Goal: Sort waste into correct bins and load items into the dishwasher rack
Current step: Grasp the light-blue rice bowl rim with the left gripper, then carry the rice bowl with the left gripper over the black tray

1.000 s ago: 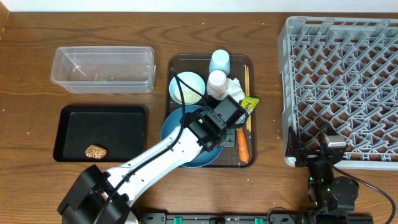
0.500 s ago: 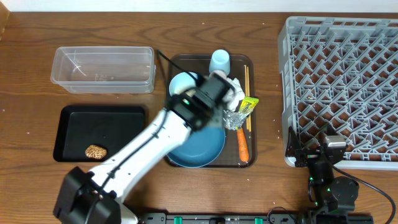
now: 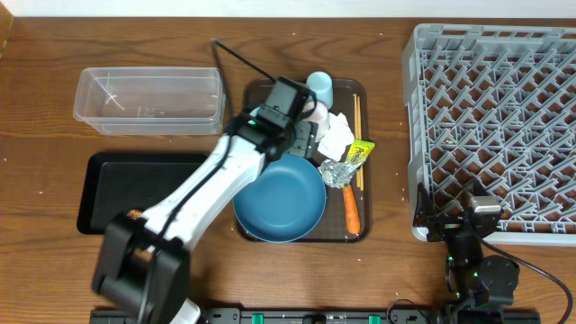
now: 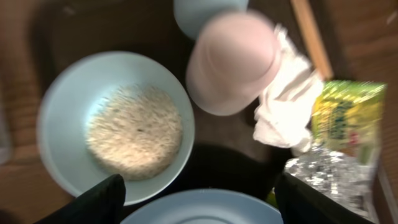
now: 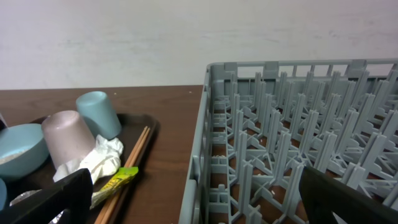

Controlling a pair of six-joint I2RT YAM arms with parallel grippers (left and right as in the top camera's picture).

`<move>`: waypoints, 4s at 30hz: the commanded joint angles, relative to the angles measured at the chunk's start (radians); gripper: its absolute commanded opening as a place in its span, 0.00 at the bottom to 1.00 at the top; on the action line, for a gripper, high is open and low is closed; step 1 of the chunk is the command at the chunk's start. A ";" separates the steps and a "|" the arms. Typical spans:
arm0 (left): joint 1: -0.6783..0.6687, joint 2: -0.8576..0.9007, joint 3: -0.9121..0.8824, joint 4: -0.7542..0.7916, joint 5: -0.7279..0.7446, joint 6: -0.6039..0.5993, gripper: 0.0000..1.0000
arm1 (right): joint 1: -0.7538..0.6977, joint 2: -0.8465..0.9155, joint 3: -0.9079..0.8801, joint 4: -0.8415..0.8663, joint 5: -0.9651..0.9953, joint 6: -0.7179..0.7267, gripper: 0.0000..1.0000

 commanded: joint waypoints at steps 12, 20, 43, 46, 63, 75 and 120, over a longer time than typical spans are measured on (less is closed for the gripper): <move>-0.001 0.126 0.016 0.080 -0.083 0.043 0.68 | -0.019 -0.006 -0.003 -0.001 0.006 -0.002 0.99; -0.001 0.193 0.016 0.105 -0.083 0.041 0.67 | -0.018 -0.006 -0.003 -0.001 0.006 -0.002 0.99; -0.001 0.225 -0.007 0.143 -0.101 0.039 0.57 | -0.018 -0.006 -0.003 -0.001 0.006 -0.002 0.99; -0.001 0.225 -0.010 0.139 -0.101 0.038 0.57 | -0.019 -0.006 -0.003 -0.001 0.006 -0.002 0.99; 0.000 0.247 -0.022 0.153 -0.102 0.035 0.49 | -0.018 -0.006 -0.003 -0.001 0.006 -0.002 0.99; -0.001 0.247 -0.022 0.158 -0.102 0.035 0.26 | -0.018 -0.006 -0.003 -0.001 0.006 -0.002 0.99; 0.026 -0.281 -0.021 -0.156 -0.145 -0.389 0.06 | -0.018 -0.006 -0.003 -0.001 0.006 -0.002 0.99</move>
